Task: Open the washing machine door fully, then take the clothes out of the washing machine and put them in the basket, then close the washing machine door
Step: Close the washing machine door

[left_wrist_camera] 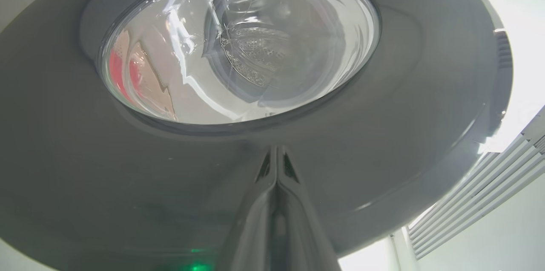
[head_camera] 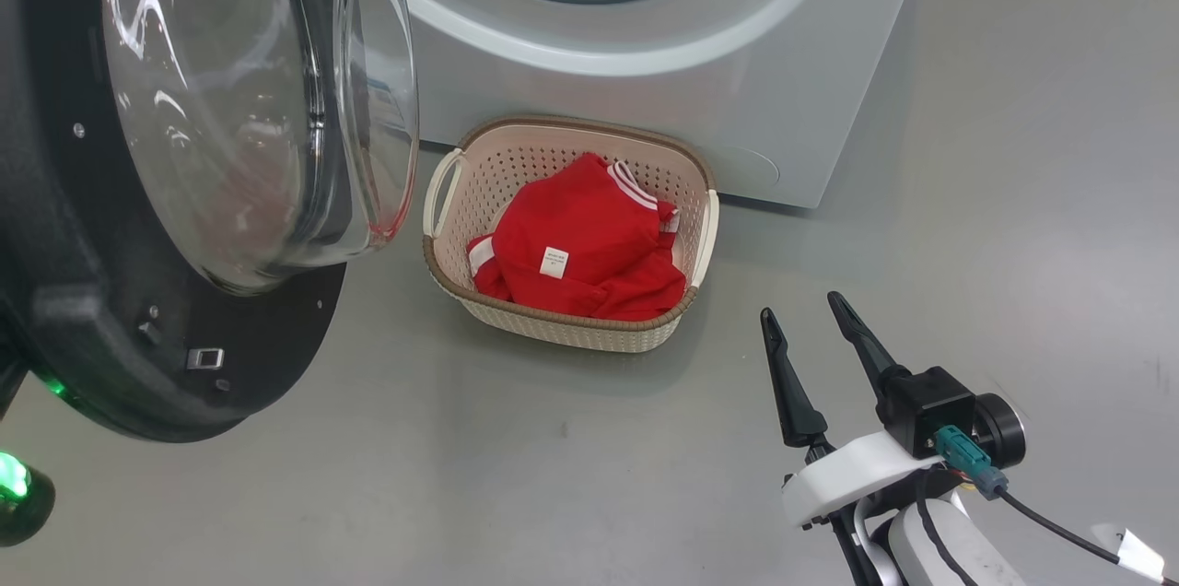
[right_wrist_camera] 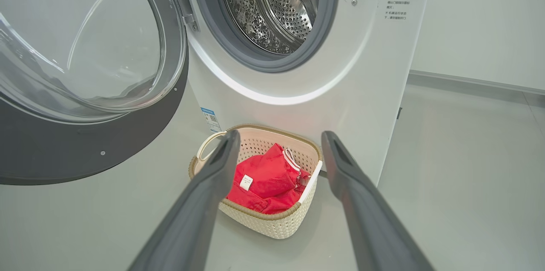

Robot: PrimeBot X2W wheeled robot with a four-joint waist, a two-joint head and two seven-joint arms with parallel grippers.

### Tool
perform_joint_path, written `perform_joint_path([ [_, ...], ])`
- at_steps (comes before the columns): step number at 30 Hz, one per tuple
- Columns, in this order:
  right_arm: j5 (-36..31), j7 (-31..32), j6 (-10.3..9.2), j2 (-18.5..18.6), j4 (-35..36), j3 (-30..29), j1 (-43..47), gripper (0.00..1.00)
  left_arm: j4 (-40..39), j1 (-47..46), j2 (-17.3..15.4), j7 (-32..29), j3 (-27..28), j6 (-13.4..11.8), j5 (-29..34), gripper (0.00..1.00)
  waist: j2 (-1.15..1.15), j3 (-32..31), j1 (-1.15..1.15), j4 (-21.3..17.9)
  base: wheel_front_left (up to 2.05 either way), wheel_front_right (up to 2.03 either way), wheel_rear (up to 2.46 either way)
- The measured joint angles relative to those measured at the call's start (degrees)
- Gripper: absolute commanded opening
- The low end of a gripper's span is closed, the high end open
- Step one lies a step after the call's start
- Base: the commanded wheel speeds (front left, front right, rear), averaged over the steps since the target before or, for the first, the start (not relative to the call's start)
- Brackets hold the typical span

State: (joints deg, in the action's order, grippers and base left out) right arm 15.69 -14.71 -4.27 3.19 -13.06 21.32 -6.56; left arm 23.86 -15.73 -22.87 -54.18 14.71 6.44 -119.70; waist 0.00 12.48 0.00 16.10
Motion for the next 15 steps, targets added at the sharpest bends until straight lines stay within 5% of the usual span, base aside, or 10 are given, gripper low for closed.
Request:
perform_joint_path([
  [15, 0.44, 0.0, 0.0, 0.0, 0.0, 0.04, 0.01, 1.0, -3.97, 1.37, 2.4, -3.14, -0.6, 0.42, -0.57, 0.0, 0.0, -0.26, 0.0, -0.28, 0.0, 0.0, 0.0],
])
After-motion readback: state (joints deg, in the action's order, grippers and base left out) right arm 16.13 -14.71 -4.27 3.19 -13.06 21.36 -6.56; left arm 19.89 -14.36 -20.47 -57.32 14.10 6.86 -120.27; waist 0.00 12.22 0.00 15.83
